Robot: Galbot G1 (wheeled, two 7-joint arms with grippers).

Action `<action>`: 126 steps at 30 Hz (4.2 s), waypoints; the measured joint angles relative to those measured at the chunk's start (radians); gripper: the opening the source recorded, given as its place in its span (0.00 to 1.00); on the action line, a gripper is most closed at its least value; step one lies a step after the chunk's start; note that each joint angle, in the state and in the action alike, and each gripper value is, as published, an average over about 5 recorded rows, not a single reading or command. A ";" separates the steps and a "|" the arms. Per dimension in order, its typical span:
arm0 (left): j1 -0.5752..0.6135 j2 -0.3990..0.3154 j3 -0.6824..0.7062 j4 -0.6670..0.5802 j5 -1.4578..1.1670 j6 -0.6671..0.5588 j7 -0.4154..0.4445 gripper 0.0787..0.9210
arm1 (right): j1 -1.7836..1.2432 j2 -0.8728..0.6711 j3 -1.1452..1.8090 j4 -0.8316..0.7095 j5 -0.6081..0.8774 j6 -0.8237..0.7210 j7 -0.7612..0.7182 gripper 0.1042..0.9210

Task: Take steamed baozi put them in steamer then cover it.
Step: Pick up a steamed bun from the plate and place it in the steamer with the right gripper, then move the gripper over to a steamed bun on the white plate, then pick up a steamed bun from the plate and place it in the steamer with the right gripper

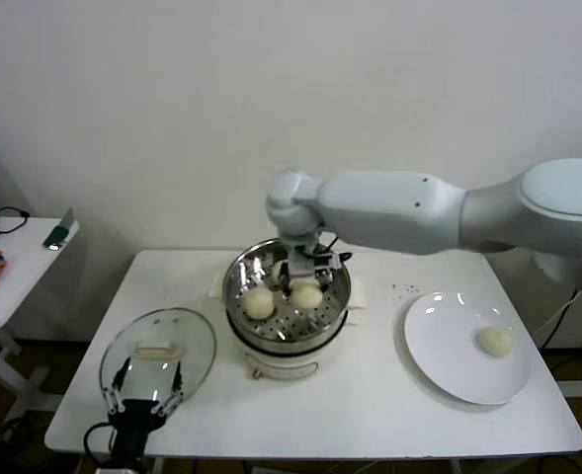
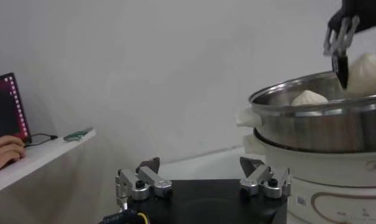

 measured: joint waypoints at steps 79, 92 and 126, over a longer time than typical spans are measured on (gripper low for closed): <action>0.004 0.007 0.005 -0.001 0.052 0.001 -0.013 0.88 | -0.474 -0.789 0.383 -0.271 0.029 -0.524 0.069 0.88; -0.001 0.002 0.007 0.013 0.063 -0.001 -0.013 0.88 | -0.578 -0.729 0.502 -0.394 -0.050 -0.503 0.075 0.88; 0.000 -0.012 0.024 0.017 0.061 -0.011 -0.012 0.88 | -0.452 -0.675 0.420 -0.427 0.088 -0.559 0.100 0.70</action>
